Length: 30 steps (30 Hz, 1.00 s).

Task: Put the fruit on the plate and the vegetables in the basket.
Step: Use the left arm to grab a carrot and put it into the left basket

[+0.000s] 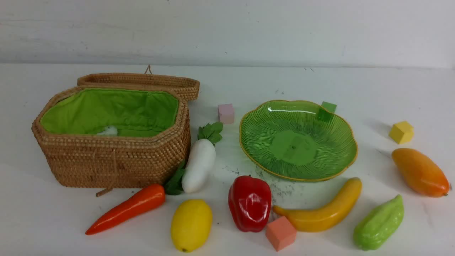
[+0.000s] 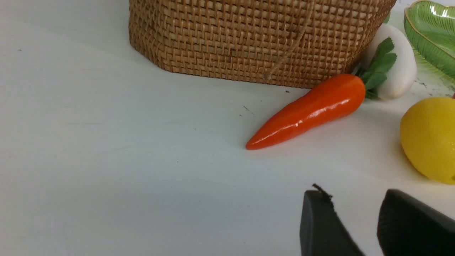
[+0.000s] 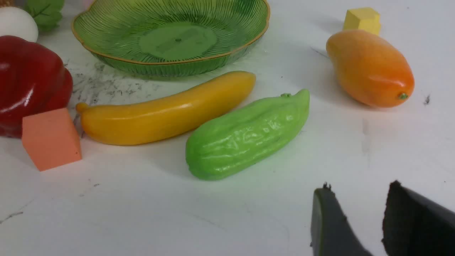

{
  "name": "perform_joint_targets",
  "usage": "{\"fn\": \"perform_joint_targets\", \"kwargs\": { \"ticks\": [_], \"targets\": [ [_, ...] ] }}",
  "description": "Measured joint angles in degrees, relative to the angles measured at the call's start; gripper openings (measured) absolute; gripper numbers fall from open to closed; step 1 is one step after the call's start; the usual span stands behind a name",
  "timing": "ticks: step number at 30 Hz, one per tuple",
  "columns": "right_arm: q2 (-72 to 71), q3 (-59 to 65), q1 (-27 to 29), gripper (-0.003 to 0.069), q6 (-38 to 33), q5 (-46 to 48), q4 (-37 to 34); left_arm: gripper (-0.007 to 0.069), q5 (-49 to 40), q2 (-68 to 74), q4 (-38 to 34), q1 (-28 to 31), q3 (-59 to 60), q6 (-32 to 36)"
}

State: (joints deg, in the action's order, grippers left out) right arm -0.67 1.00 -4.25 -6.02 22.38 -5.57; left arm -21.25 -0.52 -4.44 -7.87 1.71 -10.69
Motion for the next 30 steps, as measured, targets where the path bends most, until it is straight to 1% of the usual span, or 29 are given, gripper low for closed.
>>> {"fn": "perform_joint_targets", "kwargs": {
  "ticks": [18, 21, 24, 27, 30],
  "targets": [
    [0.0, 0.0, 0.0, 0.0241, 0.0, 0.0, 0.0, 0.0238, 0.2, 0.0, 0.0, 0.0, 0.0, 0.0],
    [0.0, 0.0, 0.0, 0.0241, 0.0, 0.0, 0.0, 0.0238, 1.9, 0.0, -1.1, 0.0, 0.0, 0.0],
    [0.0, 0.0, 0.0, 0.0241, 0.0, 0.0, 0.0, 0.0238, 6.4, 0.0, -8.2, 0.0, 0.0, -1.6],
    [0.0, 0.0, 0.0, 0.0241, 0.0, 0.0, 0.0, 0.0238, 12.1, 0.0, -16.8, 0.0, 0.0, -3.6],
    [0.0, 0.0, 0.0, 0.0241, 0.0, 0.0, 0.0, 0.0238, 18.7, 0.0, -25.7, 0.0, 0.0, -4.2]
  ]
}}
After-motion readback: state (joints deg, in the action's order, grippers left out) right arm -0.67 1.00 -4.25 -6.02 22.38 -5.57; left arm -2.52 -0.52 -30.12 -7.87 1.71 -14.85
